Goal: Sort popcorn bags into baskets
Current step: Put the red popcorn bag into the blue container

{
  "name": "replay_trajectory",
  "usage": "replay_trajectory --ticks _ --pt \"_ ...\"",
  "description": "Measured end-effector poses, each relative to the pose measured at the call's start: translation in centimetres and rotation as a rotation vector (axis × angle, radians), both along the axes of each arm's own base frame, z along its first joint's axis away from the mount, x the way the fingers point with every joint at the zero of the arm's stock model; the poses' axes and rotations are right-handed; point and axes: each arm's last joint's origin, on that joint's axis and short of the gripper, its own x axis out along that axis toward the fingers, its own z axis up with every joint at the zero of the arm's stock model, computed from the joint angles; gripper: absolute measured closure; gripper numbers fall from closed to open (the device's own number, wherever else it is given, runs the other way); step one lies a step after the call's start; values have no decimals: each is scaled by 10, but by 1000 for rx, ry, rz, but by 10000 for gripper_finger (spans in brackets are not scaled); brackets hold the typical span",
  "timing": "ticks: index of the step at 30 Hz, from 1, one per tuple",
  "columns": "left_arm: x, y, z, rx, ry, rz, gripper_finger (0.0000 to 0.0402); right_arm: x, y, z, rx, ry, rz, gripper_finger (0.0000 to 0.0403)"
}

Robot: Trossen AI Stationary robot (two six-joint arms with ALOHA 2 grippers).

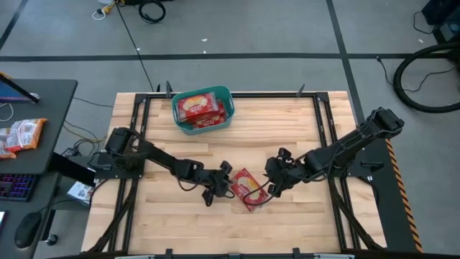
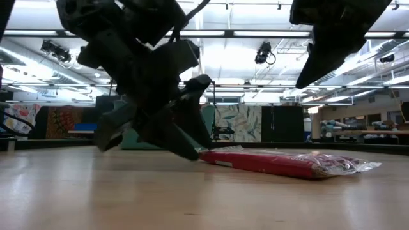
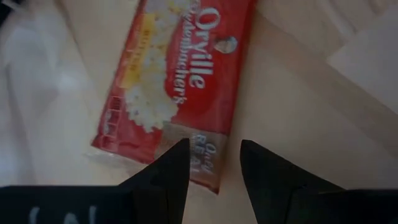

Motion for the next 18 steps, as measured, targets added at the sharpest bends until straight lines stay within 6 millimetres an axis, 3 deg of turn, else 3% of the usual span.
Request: replay_trajectory --ticks 9,18 --pt "4 7 -6 20 4 0 265 8 6 6 -6 -102 45 293" --pt "1 10 -8 54 29 37 391 18 11 11 -6 -196 110 293"
